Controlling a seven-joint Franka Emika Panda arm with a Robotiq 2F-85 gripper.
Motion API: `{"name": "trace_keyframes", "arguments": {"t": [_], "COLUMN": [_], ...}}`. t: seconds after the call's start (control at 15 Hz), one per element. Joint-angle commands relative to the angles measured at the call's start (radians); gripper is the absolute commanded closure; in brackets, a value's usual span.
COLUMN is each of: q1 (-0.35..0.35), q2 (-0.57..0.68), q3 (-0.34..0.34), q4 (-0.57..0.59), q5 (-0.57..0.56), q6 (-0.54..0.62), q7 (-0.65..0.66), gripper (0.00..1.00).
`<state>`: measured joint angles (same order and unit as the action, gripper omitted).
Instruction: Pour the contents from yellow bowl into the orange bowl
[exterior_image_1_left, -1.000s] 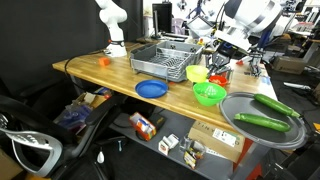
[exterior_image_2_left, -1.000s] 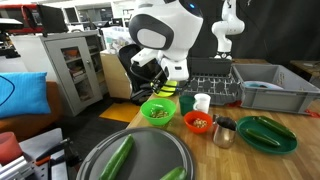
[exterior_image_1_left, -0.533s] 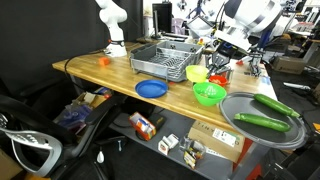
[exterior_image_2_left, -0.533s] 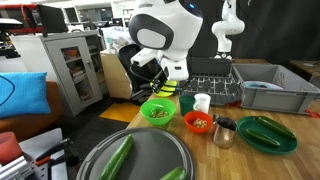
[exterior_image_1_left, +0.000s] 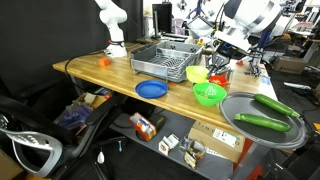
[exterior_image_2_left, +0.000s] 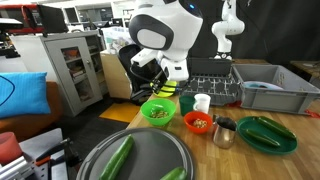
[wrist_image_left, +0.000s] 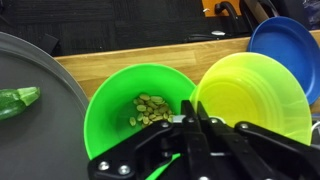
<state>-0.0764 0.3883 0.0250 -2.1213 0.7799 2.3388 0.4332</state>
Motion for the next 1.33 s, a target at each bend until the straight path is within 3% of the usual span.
{"name": "trace_keyframes", "arguments": {"t": [0.0,0.53,0.8,0.87,1.27], "q1": [0.033,0.024,0.009,0.022,0.023], "q2": [0.000,0.007,-0.071,-0.050,-0.048], "q3": [-0.039,-0.043,-0.037,-0.041,-0.041], "q4": [0.004,0.019,0.002,0.007,0.006], "q5": [-0.052,-0.196,-0.199,-0.183,-0.183], "q6": [-0.005,-0.030,-0.118,-0.077,-0.081], "q7": [-0.002,-0.072,-0.141,-0.105,-0.105], "gripper": [0.99,0.99,0.99,0.99,0.96]}}
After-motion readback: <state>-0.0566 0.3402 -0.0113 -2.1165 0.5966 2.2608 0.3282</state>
